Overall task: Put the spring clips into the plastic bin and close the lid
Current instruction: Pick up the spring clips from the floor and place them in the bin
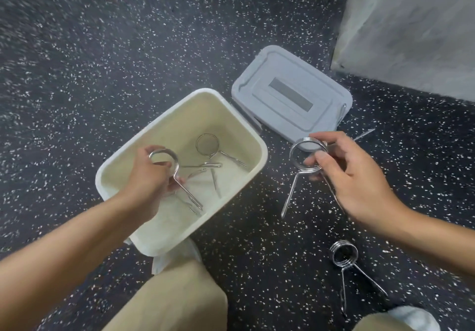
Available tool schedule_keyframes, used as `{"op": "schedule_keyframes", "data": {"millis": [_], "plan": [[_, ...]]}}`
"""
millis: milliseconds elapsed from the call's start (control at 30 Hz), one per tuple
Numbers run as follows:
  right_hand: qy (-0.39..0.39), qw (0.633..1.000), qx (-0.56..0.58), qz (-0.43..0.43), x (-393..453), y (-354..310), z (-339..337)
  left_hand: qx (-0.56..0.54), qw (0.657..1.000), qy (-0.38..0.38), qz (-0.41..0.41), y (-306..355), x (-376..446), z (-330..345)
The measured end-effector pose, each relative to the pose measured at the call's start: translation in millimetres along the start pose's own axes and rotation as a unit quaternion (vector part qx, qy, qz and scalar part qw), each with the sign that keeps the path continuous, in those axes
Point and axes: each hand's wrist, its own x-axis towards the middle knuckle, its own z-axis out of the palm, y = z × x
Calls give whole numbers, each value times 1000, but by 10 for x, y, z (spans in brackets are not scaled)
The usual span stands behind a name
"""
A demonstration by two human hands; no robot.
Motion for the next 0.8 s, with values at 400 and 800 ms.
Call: {"op": "schedule_keyframes", "data": {"millis": [400, 800], "plan": [[-38, 999, 33, -19, 6, -295, 159, 332, 942, 35, 23, -423, 331, -25], [-100, 989, -30, -109, 587, -920, 654, 615, 715, 13, 333, -599, 275, -52]]}}
